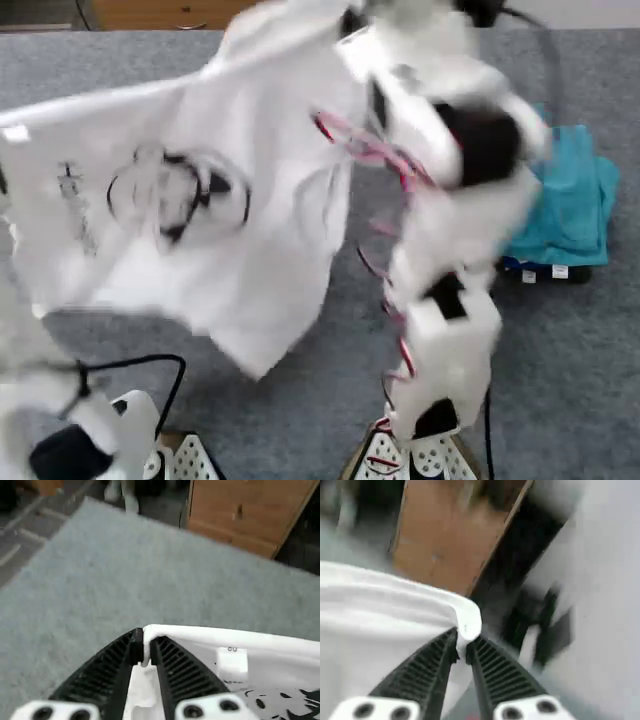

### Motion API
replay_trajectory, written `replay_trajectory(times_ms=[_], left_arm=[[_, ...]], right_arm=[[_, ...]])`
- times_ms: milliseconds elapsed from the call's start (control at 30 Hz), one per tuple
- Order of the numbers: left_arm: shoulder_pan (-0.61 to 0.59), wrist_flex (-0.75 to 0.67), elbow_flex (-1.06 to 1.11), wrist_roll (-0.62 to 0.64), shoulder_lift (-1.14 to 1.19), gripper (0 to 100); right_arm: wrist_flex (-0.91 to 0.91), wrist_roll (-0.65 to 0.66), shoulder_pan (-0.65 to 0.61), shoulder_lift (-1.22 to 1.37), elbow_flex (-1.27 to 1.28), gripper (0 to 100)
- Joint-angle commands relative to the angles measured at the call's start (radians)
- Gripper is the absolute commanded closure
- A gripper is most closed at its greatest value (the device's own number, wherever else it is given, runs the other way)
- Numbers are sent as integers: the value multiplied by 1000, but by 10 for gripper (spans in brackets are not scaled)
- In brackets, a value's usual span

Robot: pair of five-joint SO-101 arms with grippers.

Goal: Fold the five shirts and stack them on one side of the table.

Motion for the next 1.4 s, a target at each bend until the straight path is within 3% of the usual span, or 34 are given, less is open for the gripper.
replay_trajectory(times_ms=[0, 200, 433, 800, 933, 1033, 1133, 1367], left_arm=[[-2, 80, -227, 12, -65, 981], [-11, 143, -393, 9, -174, 981], [-11, 173, -385, -20, -377, 981], [-2, 169, 103, -104, -565, 981], [-2, 135, 270, -100, -553, 981], [0, -20, 476, -98, -526, 981], [2, -252, 707, -98, -487, 981], [72, -971, 1163, -98, -308, 981]], right_arm=[[-126, 2, 36, -219, -33, 998], [-227, 2, 30, -409, -31, 998], [-218, 6, 30, -568, -30, 998], [-98, 11, 28, -584, 225, 998], [-103, 11, -38, -584, 435, 998], [-163, 3, -81, -568, 648, 998], [-331, 3, -87, -524, 883, 998], [-930, 2, -87, -344, 1314, 998]])
